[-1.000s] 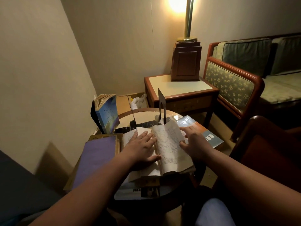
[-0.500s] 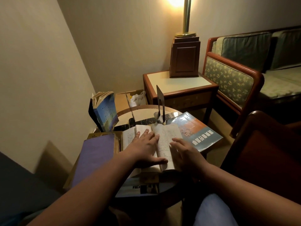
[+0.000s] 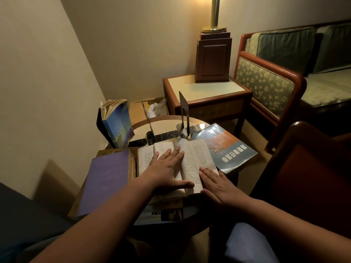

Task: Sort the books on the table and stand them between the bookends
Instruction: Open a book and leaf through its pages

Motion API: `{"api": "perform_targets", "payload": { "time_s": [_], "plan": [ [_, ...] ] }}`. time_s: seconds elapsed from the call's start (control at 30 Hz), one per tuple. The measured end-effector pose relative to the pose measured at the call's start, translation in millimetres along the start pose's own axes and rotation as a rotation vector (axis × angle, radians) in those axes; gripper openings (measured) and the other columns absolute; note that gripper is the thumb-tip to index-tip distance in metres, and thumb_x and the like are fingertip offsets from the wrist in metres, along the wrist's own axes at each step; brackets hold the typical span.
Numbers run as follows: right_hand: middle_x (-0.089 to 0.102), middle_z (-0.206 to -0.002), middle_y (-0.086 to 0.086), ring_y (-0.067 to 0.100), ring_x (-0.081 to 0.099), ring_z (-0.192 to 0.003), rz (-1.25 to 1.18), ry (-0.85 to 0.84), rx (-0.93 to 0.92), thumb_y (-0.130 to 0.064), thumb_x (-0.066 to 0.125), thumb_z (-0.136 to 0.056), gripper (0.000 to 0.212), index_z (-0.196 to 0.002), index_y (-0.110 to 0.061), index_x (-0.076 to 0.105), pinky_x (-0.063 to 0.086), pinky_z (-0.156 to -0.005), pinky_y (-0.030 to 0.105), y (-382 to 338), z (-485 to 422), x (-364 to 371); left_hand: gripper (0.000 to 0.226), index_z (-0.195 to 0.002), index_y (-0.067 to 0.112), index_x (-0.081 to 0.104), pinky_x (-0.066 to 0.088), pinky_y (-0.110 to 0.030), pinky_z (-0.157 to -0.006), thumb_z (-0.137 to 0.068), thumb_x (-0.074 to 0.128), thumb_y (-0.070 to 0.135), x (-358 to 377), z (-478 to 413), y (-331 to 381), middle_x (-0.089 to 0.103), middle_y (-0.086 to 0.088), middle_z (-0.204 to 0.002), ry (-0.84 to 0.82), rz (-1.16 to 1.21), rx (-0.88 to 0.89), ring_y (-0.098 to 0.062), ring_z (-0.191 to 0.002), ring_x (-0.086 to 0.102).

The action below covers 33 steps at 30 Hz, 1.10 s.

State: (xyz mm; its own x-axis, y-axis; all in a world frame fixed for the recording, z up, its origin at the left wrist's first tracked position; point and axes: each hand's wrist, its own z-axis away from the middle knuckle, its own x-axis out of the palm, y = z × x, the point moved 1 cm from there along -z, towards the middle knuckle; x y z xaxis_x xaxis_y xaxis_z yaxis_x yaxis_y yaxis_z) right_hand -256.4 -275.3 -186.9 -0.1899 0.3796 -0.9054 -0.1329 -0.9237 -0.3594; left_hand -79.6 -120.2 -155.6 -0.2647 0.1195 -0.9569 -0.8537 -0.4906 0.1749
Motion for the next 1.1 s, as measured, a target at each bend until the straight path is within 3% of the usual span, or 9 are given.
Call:
{"api": "perform_targets", "payload": {
  "time_s": [0.1, 0.23, 0.37, 0.43, 0.53, 0.7, 0.9, 1.0, 1.1],
  "plan": [
    [-0.013, -0.165, 0.002, 0.012, -0.013, -0.15, -0.003, -0.016, 0.013, -0.093, -0.029, -0.047, 0.135, -0.157, -0.018, -0.008, -0.015, -0.116, 0.037, 1, -28, -14, 0.133, -0.155, 0.033, -0.012, -0.013, -0.054, -0.119, -0.046, 0.014, 0.106, 0, -2, 0, -0.019, 0.011, -0.162, -0.002, 0.003, 0.005, -0.015, -0.15, -0.013],
    [-0.008, -0.166, 0.001, 0.013, -0.007, -0.152, -0.035, 0.016, 0.04, -0.093, -0.025, -0.052, 0.132, -0.159, -0.019, -0.001, -0.011, -0.12, 0.042, 6, -70, -34, 0.121, -0.155, 0.033, -0.01, -0.009, -0.056, -0.119, -0.061, 0.031, 0.098, -2, 0, 2, -0.018, 0.01, -0.162, -0.007, -0.007, -0.002, -0.016, -0.15, -0.012],
    [-0.002, -0.167, 0.003, 0.017, -0.002, -0.153, -0.064, 0.035, 0.104, -0.068, -0.001, -0.093, 0.084, -0.159, -0.017, 0.005, -0.006, -0.121, 0.043, 0, -96, -50, 0.118, -0.155, 0.033, -0.01, -0.009, -0.055, -0.12, -0.065, 0.038, 0.094, -2, 2, 3, -0.018, 0.01, -0.162, -0.006, -0.012, -0.014, -0.015, -0.15, -0.012],
    [-0.003, -0.167, 0.003, 0.017, -0.002, -0.153, -0.067, 0.038, 0.112, -0.06, 0.006, -0.099, 0.074, -0.159, -0.016, 0.005, -0.005, -0.121, 0.042, -2, -100, -50, 0.118, -0.155, 0.034, -0.009, -0.009, -0.054, -0.12, -0.065, 0.039, 0.093, -3, 1, 1, -0.017, 0.01, -0.162, -0.012, 0.003, -0.015, -0.014, -0.15, -0.011],
    [-0.004, -0.167, 0.002, 0.015, -0.003, -0.152, -0.092, 0.039, 0.119, -0.065, 0.004, -0.095, 0.079, -0.159, -0.018, 0.002, -0.005, -0.121, 0.041, -2, -90, -40, 0.12, -0.155, 0.035, -0.007, -0.01, -0.05, -0.12, -0.062, 0.038, 0.095, -2, 2, -3, -0.016, 0.011, -0.162, 0.0, 0.036, -0.003, -0.013, -0.15, -0.01],
    [-0.01, -0.166, 0.002, 0.012, -0.01, -0.151, -0.144, 0.042, 0.082, -0.095, -0.02, -0.055, 0.129, -0.158, -0.018, -0.006, -0.008, -0.121, 0.039, -7, -46, -11, 0.117, -0.155, 0.035, -0.007, -0.012, -0.049, -0.119, -0.065, 0.042, 0.093, 2, 2, -7, -0.015, 0.013, -0.162, 0.021, 0.072, 0.009, -0.012, -0.15, -0.009],
    [-0.017, -0.163, -0.005, 0.002, -0.023, -0.144, -0.152, 0.072, 0.051, -0.093, -0.022, -0.059, 0.121, -0.155, -0.021, -0.012, -0.015, -0.12, 0.035, -14, 7, 20, 0.116, -0.155, 0.036, -0.008, -0.014, -0.048, -0.119, -0.067, 0.044, 0.091, 5, 2, -7, -0.015, 0.013, -0.162, 0.028, 0.079, 0.008, -0.012, -0.15, -0.011],
    [-0.013, -0.165, -0.005, -0.002, -0.02, -0.142, -0.194, 0.067, 0.058, -0.094, -0.023, -0.056, 0.125, -0.157, -0.022, -0.007, -0.018, -0.115, 0.027, -14, 7, 13, 0.118, -0.155, 0.036, -0.007, -0.014, -0.048, -0.119, -0.064, 0.043, 0.093, 5, 1, -6, -0.015, 0.013, -0.162, 0.033, 0.087, 0.004, -0.012, -0.15, -0.01],
    [-0.007, -0.166, -0.003, 0.004, -0.01, -0.148, -0.238, 0.063, 0.062, -0.096, -0.022, -0.051, 0.133, -0.158, -0.021, -0.001, -0.012, -0.118, 0.031, -11, -17, -1, 0.122, -0.155, 0.036, -0.007, -0.015, -0.046, -0.118, -0.059, 0.037, 0.097, 6, 1, -5, -0.014, 0.012, -0.163, 0.043, 0.094, 0.005, -0.012, -0.15, -0.01]
  ]
}}
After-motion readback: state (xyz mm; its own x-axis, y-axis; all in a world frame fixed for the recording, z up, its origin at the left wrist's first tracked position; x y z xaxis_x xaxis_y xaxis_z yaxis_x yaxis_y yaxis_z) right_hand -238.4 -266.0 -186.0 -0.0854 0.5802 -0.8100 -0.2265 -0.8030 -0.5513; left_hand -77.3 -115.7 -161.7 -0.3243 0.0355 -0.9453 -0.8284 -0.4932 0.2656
